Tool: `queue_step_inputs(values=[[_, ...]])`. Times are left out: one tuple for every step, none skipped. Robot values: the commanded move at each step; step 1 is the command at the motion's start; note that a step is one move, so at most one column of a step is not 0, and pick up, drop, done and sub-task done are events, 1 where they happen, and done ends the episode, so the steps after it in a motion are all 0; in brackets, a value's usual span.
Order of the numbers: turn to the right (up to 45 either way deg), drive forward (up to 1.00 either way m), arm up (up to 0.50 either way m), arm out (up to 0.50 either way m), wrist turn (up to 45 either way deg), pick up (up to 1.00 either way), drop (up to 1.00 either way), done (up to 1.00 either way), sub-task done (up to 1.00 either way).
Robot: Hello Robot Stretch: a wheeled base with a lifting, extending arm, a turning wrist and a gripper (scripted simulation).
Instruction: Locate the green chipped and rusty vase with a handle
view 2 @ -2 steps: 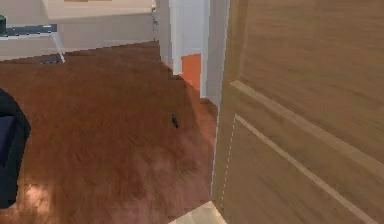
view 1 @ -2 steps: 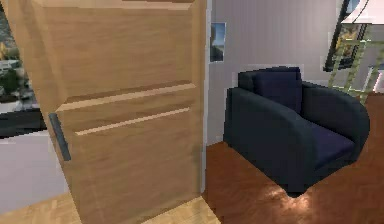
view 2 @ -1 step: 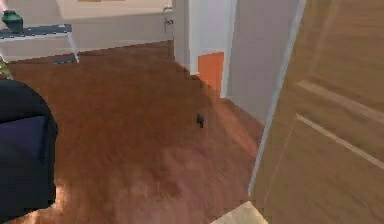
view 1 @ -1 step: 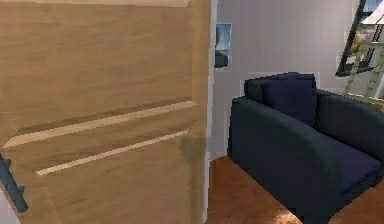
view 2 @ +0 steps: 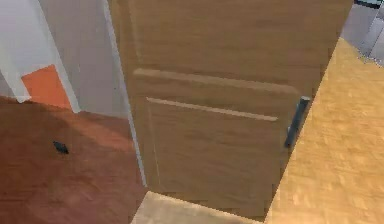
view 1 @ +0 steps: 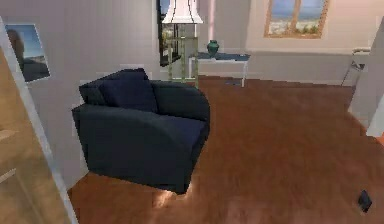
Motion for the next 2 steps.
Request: queue_step_inputs(values=[[45.0, 0.00, 0.00, 0.00, 0.0, 0.00, 0.00, 0.00, 0.00], [45.0, 0.00, 0.00, 0.00, 0.0, 0.00, 0.00, 0.00, 0.00]])
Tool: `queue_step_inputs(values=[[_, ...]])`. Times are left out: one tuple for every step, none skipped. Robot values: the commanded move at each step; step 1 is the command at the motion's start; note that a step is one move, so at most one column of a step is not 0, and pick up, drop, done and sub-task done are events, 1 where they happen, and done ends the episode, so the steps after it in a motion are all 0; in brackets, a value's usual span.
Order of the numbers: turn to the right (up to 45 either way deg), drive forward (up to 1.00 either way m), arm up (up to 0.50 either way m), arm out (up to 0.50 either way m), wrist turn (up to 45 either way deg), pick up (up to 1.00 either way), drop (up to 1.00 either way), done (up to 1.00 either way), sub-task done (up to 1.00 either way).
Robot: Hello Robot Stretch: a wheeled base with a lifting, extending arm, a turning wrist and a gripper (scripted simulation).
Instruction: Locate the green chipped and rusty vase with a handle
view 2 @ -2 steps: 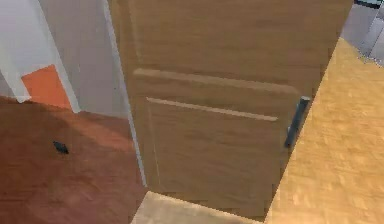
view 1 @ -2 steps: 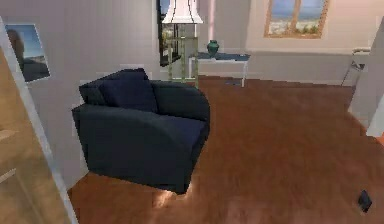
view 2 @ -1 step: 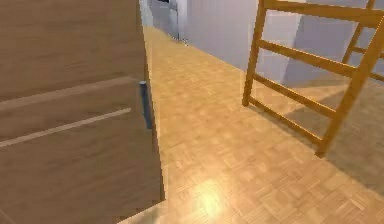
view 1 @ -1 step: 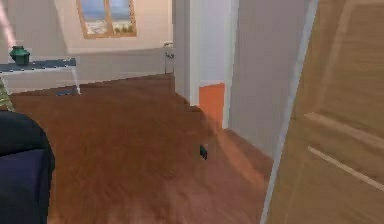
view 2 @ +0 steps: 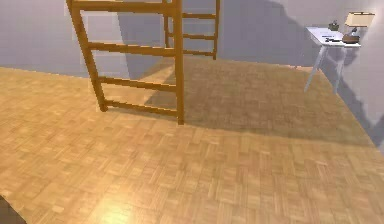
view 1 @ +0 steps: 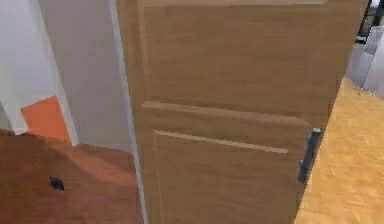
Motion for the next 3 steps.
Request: queue_step_inputs(values=[[18.0, 0.00, 0.00, 0.00, 0.0, 0.00, 0.00, 0.00, 0.00], [0.0, 0.20, 0.00, 0.00, 0.0, 0.00, 0.00, 0.00, 0.00], [-45.0, 0.00, 0.00, 0.00, 0.0, 0.00, 0.00, 0.00, 0.00]])
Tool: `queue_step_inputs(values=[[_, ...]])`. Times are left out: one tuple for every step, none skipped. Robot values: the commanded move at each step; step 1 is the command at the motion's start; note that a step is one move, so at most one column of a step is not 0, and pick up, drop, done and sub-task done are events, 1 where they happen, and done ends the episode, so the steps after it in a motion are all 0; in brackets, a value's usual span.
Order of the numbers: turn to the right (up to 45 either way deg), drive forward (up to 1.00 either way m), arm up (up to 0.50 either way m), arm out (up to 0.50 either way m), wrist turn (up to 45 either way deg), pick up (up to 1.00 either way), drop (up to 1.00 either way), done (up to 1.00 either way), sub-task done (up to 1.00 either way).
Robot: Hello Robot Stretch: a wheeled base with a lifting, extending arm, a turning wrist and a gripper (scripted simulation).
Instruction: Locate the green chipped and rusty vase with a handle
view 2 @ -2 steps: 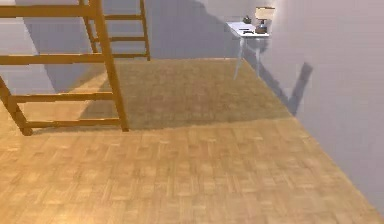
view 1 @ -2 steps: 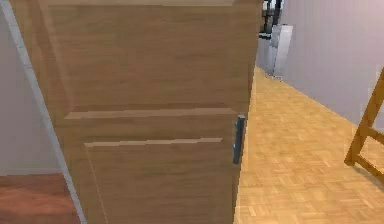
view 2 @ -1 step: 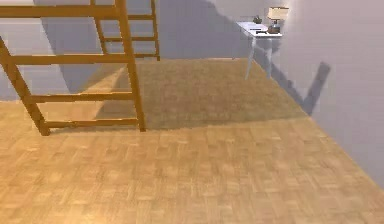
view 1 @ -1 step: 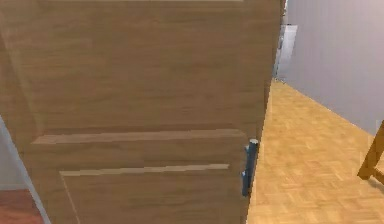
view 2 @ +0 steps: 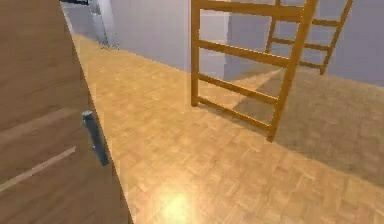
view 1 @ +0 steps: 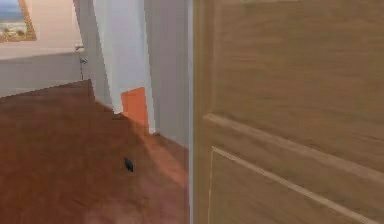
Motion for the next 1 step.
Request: queue_step_inputs(values=[[-45.0, 0.00, 0.00, 0.00, 0.0, 0.00, 0.00, 0.00, 0.00]])
